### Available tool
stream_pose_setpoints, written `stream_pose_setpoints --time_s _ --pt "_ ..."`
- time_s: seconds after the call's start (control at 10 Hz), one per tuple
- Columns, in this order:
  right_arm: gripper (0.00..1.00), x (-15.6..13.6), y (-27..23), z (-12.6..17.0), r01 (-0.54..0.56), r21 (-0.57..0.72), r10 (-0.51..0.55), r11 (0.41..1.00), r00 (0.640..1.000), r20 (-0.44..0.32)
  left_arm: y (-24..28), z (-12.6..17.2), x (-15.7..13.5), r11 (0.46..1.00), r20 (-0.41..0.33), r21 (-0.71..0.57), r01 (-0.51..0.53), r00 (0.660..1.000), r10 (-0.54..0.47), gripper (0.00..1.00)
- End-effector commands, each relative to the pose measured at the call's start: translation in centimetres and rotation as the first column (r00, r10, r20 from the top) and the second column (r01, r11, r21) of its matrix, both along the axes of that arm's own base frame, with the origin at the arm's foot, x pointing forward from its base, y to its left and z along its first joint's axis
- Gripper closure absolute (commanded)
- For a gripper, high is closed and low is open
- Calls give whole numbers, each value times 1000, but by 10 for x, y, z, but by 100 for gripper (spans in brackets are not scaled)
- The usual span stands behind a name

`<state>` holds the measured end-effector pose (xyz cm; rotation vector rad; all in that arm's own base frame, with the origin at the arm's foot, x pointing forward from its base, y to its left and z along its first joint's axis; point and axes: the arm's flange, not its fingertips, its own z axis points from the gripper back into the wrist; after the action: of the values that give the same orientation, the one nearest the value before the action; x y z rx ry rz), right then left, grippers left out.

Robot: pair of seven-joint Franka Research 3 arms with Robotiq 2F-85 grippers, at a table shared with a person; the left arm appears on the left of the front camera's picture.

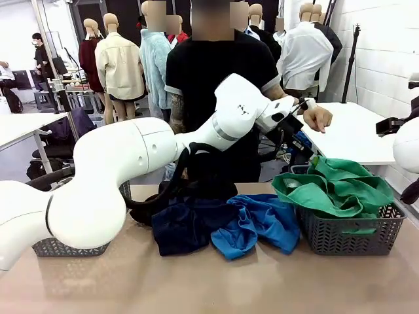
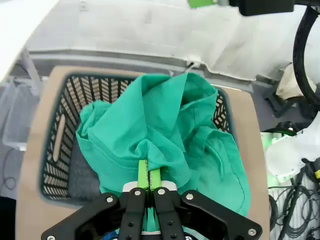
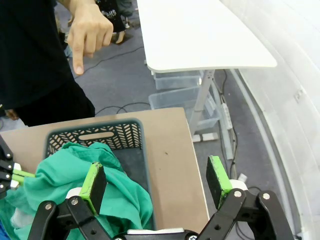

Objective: Sort the tops and bottoms.
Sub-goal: Sort the clothes according to human instructions, then lift clothes from the center of the table with your right hand.

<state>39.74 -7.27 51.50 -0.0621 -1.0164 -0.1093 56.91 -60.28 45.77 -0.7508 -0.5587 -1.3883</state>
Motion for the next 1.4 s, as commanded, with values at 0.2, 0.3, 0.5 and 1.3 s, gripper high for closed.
stream_pose_setpoints --time_s 0.2,0.3,0.5,1.3 --pt "0 0 -1 -1 -1 1 1 1000 1000 -7 -81 19 81 992 -143 104 70 988 -55 80" --pt "0 0 -1 -1 -1 1 1 1000 1000 -7 -84 24 73 985 -141 134 109 986 -89 60" --pt "0 0 -1 -1 -1 1 1 1000 1000 -7 -81 40 57 961 -134 224 164 982 -137 22" --pt "0 0 -1 -1 -1 1 1 1000 1000 -7 25 75 -49 948 -50 265 177 984 -170 17"
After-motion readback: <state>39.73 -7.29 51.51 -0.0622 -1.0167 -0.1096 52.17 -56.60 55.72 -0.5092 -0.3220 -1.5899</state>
